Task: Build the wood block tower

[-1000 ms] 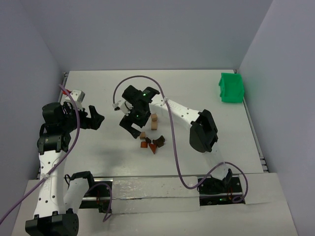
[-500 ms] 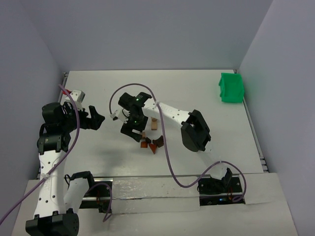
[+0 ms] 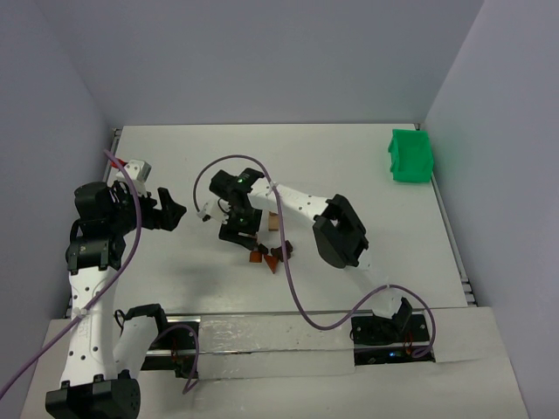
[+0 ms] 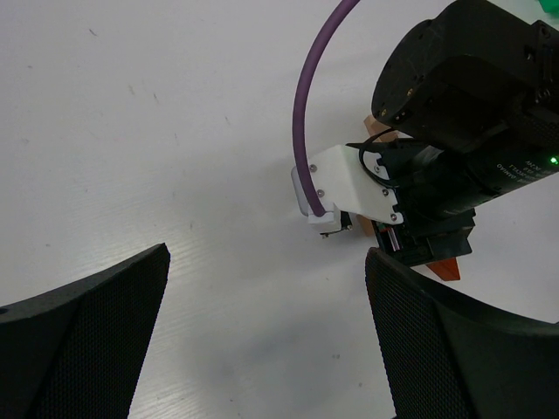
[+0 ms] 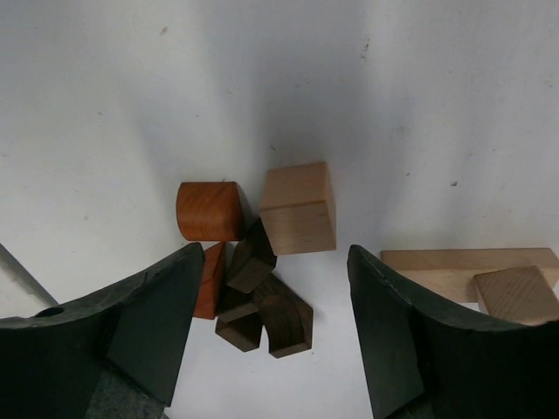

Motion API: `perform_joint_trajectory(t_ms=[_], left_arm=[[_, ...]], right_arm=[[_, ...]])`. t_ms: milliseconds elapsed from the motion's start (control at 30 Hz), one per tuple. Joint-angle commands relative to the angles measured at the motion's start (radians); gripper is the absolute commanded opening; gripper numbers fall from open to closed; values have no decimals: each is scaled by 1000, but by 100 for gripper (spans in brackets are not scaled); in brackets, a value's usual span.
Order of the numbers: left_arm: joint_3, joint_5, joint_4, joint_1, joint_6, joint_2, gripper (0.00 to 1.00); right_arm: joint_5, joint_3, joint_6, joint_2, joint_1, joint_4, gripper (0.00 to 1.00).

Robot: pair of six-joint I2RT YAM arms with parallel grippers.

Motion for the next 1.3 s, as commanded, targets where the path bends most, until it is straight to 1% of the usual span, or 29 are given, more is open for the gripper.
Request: perform_joint_trajectory(t_ms=[0, 67, 333, 500, 567, 633, 700, 733, 767, 800, 833, 867, 900, 967, 1033, 1100, 1167, 1267], left_arm=[[33, 20, 7, 11, 4, -5, 99], [32, 19, 10, 11, 4, -4, 99], [32, 15, 10, 9, 3, -4, 99], [30, 13, 12, 9, 3, -7, 99], [30, 12, 13, 9, 2, -6, 99], [30, 11, 14, 11, 2, -6, 99], [29, 12, 15, 11, 2, -8, 99], [29, 11, 15, 11, 2, -9, 99], [30, 10, 15, 11, 2, -9, 99], [30, 9, 15, 12, 2, -9, 99], [30, 7, 15, 12, 1, -9, 99], [30, 4, 15, 11, 0, -10, 99], [30, 3, 15, 11, -2, -11, 99], [30, 1, 18, 11, -3, -15, 99], [28, -3, 19, 13, -5, -16, 99], [29, -5, 20, 13, -5, -15, 99], [29, -9, 21, 14, -7, -17, 99], [27, -11, 23, 13, -9, -18, 99]], right_arm=[[42, 26, -38, 24, 2, 37, 71], [52, 27, -42, 30, 2, 49, 68], [65, 2, -50, 37, 3, 71, 62], [59, 1, -42, 40, 3, 66, 49], [47, 3, -33, 29, 3, 54, 47], [34, -11, -9, 10, 8, 48, 43], [32, -45, 12, -32, 10, 67, 34], [32, -56, 23, -43, 12, 69, 28], [33, -63, 36, -49, 12, 67, 21], [33, -59, 46, -52, 11, 57, 10], [33, -48, 64, -56, 12, 45, 3], [31, -31, 82, -61, 12, 33, 0], [23, -16, 92, -73, 10, 27, 0], [7, -3, 155, -106, 6, 15, 0], [-12, -34, 236, -187, -9, 53, 0], [23, -96, 409, -272, -35, 126, 0], [70, -165, 536, -343, -70, 174, 0], [89, -188, 705, -395, -148, 179, 0]])
